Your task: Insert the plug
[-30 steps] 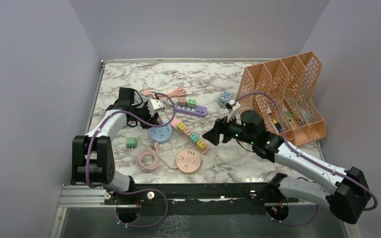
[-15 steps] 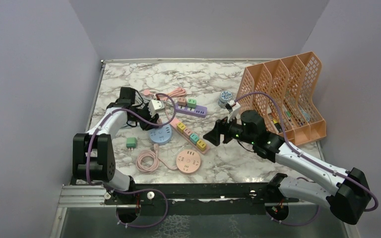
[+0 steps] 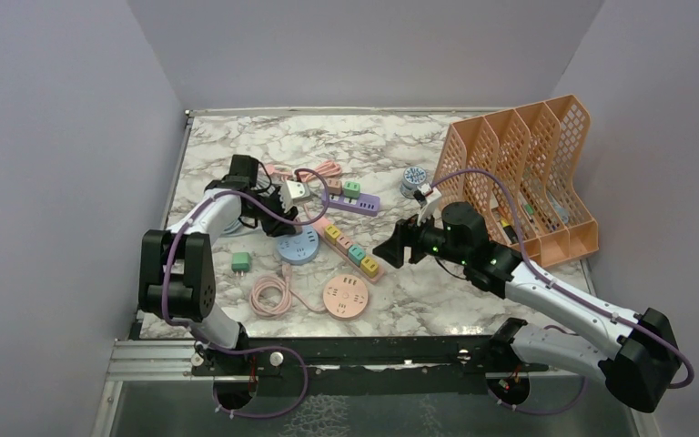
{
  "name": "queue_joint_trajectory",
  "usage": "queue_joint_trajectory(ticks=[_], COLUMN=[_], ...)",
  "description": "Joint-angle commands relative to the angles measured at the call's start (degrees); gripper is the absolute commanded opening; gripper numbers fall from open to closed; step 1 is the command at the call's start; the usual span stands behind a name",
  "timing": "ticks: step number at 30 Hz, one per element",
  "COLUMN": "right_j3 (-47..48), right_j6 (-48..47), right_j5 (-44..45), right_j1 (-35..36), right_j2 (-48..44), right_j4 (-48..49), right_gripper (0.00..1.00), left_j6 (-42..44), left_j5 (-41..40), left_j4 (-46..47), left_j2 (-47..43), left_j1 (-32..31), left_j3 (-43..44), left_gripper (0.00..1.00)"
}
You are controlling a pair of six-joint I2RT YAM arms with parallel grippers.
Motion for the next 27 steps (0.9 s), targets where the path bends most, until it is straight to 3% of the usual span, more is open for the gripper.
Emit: queue_joint_trajectory(ticks=[1, 15, 24, 27], right_j3=[1.4, 2.74, 1.63, 1.44], right_j6=[-0.75, -2.66, -1.61, -1.5], right_j5=[-0.02, 1.63, 2.49, 3.13], right_j1=[0.3, 0.33, 0.33, 0.32], right_j2=[-0.71, 1.02, -1.75, -2.7], right_j4=[1.31, 1.41, 0.59, -0.08], right_gripper=[0.67, 0.67, 0.67, 0.67], left_j6=[0.2, -0.94, -2.52, -2.49], left_j5=[-10.41, -13.6, -15.22, -14.98], left_j4=[-2.63, -2.66, -3.15, -3.25], left_j2=[9.13, 16.38, 11.51, 7.15], left_j1=[-1.51, -3.03, -4.73, -4.7], left_j3=[-3.09, -2.25, -0.26, 0.73], left_gripper=[0.0, 0.0, 0.0, 0.16])
